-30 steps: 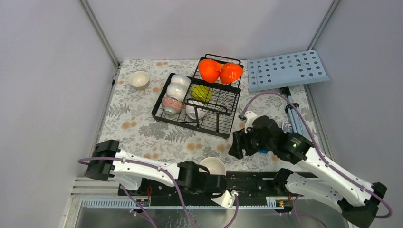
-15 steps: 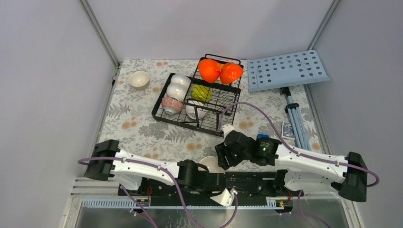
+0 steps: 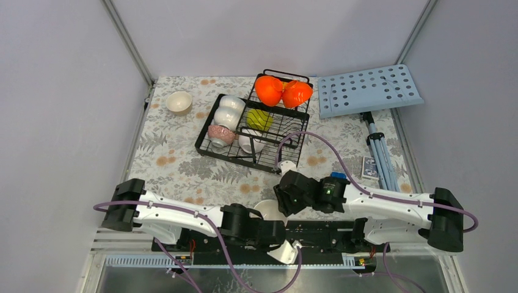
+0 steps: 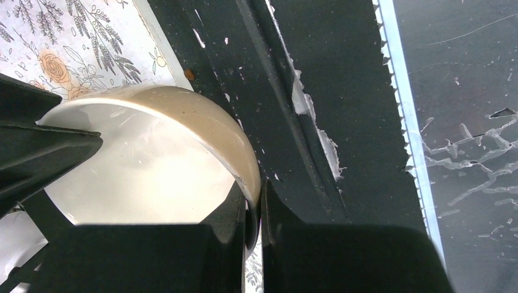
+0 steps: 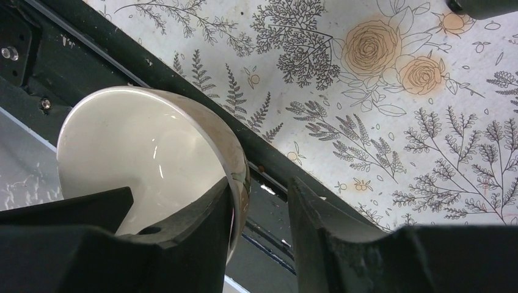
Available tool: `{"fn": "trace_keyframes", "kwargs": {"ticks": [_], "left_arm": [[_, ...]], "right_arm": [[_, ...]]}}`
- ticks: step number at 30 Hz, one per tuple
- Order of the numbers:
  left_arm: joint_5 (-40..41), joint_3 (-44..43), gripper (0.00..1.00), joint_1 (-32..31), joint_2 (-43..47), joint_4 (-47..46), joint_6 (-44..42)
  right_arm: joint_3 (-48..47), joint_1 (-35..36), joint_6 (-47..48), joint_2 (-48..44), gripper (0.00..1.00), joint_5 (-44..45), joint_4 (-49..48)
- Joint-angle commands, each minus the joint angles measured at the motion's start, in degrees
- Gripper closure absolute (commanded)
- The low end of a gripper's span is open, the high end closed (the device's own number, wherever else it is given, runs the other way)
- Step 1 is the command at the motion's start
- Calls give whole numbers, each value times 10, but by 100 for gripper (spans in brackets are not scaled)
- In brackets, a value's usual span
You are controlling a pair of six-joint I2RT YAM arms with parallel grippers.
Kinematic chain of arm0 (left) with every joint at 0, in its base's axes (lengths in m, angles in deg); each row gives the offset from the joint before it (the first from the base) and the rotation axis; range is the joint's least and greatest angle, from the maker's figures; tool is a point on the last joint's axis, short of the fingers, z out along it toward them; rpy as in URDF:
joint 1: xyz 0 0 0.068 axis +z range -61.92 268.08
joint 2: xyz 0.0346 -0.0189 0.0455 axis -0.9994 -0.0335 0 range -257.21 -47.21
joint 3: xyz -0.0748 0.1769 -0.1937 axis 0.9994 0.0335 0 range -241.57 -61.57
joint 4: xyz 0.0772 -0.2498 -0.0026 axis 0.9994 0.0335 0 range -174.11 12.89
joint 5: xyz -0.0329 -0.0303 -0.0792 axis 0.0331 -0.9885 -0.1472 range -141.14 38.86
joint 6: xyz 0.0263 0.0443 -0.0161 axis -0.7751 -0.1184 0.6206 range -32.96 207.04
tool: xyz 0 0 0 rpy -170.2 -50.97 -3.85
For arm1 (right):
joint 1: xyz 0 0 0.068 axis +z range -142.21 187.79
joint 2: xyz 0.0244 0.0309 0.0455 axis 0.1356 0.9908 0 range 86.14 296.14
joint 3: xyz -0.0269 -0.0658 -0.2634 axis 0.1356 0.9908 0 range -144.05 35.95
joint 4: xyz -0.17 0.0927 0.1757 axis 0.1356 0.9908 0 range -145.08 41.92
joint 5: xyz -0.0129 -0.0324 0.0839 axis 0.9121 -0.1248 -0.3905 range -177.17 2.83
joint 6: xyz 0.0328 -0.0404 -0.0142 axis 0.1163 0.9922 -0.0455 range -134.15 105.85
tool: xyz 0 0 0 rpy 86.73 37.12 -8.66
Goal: Unload the bowls from the dish rack
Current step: Adjust the bowl at the center of the board.
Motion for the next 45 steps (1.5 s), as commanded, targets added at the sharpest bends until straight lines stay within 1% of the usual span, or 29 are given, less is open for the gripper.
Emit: {"fn": "trace_keyframes", "kwargs": {"ticks": [1,6,12,14,15,16,17,22,25,29,32,33,34,35,40,45], "left_arm": [[14,-7,100,1,28,-24,5],[20,-12,100,1,14,-24,18],[27,-14,100,1,-4,-24,31],[30,-18,100,1,-11,-23,39],[30,-20,100,1,-13,-22,41],[32,-21,100,1,-16,-21,46],[35,-22,100,1,-19,-21,50],[54,-44,99,1,-42,-5,83],[63,-48,88,1,-48,-1,99],[74,-33,59,1,-26,-21,105],[84,-21,40,0,0,-39,110],[83,-22,19,0,6,-42,115],[82,-26,4,1,11,-43,124],[84,-31,2,1,16,-45,132],[114,-30,1,1,61,-69,161],[180,-6,1,1,112,-122,209]], "right_arm": [[-31,15,-11,12,57,36,-8],[-27,25,-21,21,65,42,-12],[-22,33,-28,17,78,49,-12],[-18,34,-29,14,85,51,-14],[-15,34,-31,12,90,51,-15],[-13,35,-32,10,99,53,-17],[-10,35,-35,7,100,55,-18],[7,35,-50,-17,100,63,-31],[18,35,-57,-30,100,75,-33],[27,35,-63,-41,100,79,-36],[29,35,-65,-46,100,81,-32],[29,35,-67,-48,100,82,-30],[30,35,-68,-51,100,83,-26],[32,35,-71,-56,100,84,-24],[51,35,-79,-82,100,110,-8],[87,35,-93,-95,100,121,-17]]}}
